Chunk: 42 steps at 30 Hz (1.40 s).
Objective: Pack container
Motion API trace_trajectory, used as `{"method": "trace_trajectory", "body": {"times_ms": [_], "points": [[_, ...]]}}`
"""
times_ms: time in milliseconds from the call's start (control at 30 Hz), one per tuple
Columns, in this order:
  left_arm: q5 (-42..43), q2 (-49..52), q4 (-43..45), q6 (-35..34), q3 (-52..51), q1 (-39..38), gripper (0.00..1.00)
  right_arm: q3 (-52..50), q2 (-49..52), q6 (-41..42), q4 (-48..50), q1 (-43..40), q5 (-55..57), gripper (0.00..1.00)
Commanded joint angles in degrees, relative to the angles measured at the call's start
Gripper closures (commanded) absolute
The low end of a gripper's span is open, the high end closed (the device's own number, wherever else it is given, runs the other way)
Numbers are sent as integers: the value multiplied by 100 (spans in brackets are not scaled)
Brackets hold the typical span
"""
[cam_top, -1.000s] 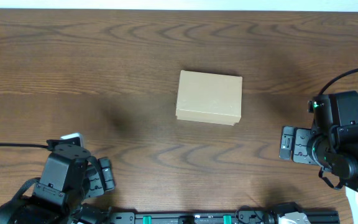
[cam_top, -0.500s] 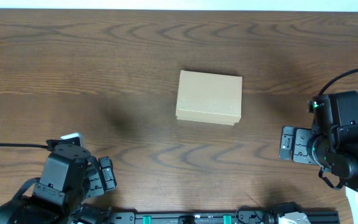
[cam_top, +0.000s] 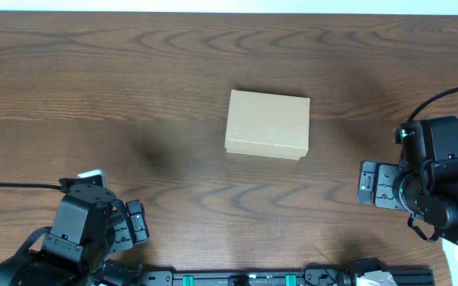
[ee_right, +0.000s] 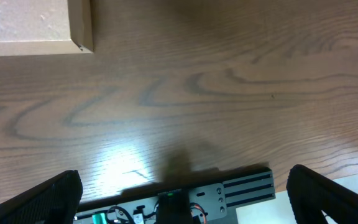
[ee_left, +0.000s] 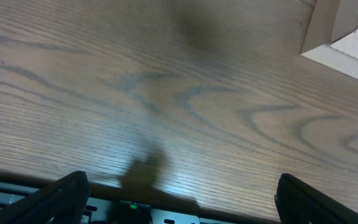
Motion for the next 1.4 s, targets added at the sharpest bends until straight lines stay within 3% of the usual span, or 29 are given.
{"method": "trace_trajectory", "body": {"times_ms": [0,100,367,600,833,1033,1367], "points": [[-81,-28,-7,-44,-9,9,5,2,0,15,4,-39,98,1],[-81,-28,-7,-44,-9,9,5,2,-120,15,212,-39,111,1],[-81,-28,-7,-44,-9,9,5,-109,-1047,-914,3536,-42,59,1],[-81,-28,-7,-44,-9,9,5,-1690,-1943,-2487,5864,-485,-1561,1],[-81,-28,-7,-44,-9,9,5,-3613,-3053,-2581,7042,-809,-2481,1],[-81,-28,-7,-44,-9,9,5,-4933,-4096,-2594,7993,-837,-2474,1],[-81,-28,-7,-44,-9,9,5,-6610,-5268,-2691,8564,-1106,-2472,1]]}}
